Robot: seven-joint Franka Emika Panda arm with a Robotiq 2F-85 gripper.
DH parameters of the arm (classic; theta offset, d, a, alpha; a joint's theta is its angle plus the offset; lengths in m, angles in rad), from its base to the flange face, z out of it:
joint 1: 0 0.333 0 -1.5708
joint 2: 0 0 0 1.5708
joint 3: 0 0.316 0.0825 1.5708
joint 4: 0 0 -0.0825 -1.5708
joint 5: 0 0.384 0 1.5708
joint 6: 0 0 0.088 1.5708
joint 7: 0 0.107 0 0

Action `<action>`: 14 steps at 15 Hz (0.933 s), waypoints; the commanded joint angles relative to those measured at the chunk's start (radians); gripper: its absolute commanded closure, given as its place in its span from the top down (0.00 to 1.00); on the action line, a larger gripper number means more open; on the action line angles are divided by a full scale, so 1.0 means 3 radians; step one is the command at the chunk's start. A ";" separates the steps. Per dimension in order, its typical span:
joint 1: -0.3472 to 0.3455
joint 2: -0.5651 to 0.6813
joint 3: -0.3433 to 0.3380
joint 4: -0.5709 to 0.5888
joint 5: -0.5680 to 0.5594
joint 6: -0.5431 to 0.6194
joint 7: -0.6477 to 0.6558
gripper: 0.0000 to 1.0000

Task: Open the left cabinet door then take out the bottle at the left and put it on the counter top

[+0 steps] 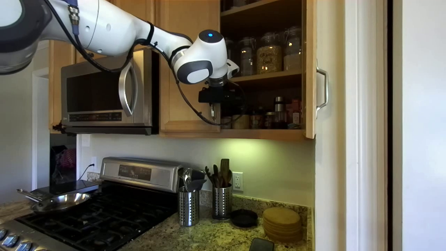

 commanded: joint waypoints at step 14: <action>-0.0293 -0.0250 0.0325 -0.0225 0.0116 -0.0720 -0.0476 1.00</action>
